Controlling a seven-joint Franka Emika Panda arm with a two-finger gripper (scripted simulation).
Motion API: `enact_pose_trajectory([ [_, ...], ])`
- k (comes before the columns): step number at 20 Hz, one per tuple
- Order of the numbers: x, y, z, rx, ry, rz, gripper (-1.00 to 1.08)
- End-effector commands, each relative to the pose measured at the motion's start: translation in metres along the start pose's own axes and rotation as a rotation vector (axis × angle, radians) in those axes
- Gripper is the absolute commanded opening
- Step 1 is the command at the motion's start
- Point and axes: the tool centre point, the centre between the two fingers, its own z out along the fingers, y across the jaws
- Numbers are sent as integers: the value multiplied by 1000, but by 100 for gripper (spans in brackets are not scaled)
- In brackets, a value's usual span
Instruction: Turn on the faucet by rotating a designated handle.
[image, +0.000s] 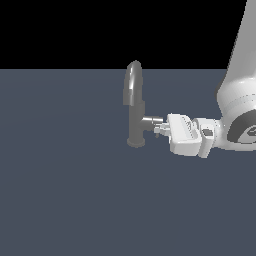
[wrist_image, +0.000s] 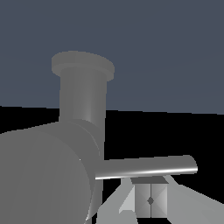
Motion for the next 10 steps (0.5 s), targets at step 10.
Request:
enact_pose_trajectory([
  [10,42,-10,-2,4,4,22,-100],
])
